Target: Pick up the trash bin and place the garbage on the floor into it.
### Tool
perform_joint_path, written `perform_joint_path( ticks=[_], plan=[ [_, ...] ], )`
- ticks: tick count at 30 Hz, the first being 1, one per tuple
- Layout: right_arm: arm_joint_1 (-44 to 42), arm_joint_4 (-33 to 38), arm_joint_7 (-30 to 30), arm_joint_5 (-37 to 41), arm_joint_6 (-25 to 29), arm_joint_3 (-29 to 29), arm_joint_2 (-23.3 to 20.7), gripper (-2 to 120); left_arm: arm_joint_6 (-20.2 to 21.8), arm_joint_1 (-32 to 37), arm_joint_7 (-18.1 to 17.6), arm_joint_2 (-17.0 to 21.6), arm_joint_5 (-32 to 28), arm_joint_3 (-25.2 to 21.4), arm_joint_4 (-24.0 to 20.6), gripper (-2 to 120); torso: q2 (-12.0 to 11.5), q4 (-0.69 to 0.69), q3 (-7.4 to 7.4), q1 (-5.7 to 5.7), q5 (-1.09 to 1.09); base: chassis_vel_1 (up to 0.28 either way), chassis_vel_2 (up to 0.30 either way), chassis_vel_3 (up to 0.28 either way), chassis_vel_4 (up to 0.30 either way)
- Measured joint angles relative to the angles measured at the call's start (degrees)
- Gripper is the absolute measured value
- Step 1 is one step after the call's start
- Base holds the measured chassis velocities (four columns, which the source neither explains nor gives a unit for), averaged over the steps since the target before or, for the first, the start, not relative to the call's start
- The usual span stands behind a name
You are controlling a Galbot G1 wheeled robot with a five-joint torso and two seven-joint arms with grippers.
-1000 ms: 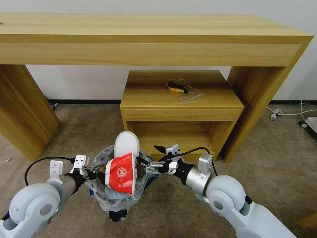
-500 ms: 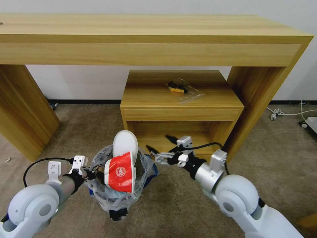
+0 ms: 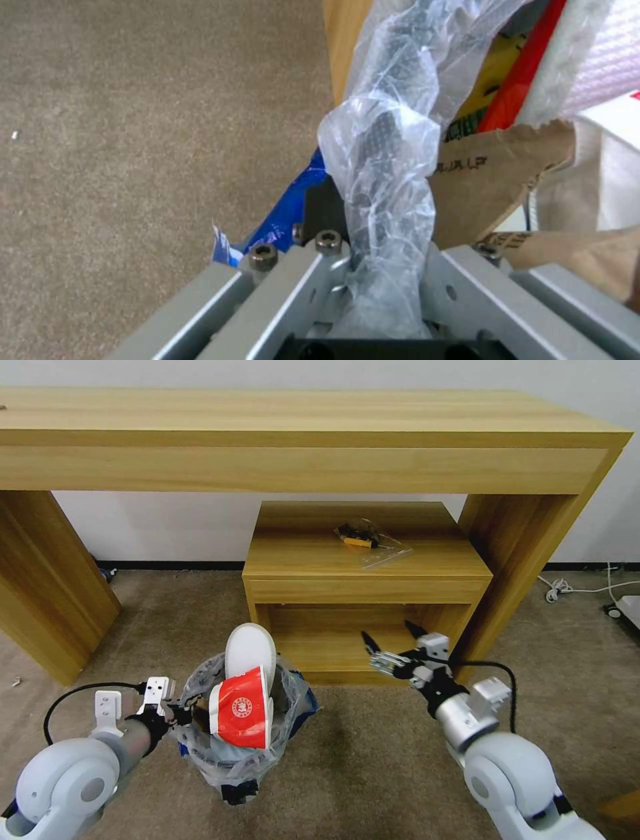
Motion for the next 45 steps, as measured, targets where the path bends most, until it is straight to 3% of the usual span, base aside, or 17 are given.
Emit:
perform_joint_path(
  ticks=[7, 22, 33, 45],
  plan=[
    [-2.6, 0.3, 0.2, -2.3, 1.9, 2.7, 3.9, 100, 0.0, -0.2, 0.1, -1.6, 0.5, 0.1, 1.0, 0, 0.0, 0.01, 0.00, 0.00, -0.01, 0.000, 0.000, 0.000, 0.000],
    [-4.8, 0.5, 0.0, 0.2, 2.8, 7.6, 4.2, 100, 0.0, -1.6, -0.1, -3.5, 1.5, -1.1, 7.8, 0, 0.0, 0.01, 0.00, 0.00, -0.01, 0.000, 0.000, 0.000, 0.000],
    [-12.5, -0.7, -4.2, -5.6, 10.0, 11.9, 7.1, 100, 0.0, -2.7, 1.3, -5.3, 5.3, -1.1, 11.0, 0, 0.0, 0.01, 0.00, 0.00, -0.01, 0.000, 0.000, 0.000, 0.000],
    [-13.6, -0.6, -4.4, -5.9, 11.1, 12.6, 8.3, 100, 0.0, -3.5, 2.4, -6.5, 5.7, -1.0, 13.7, 0, 0.0, 0.01, 0.01, 0.00, -0.01, 0.000, 0.000, 0.000, 0.000]
  ],
)
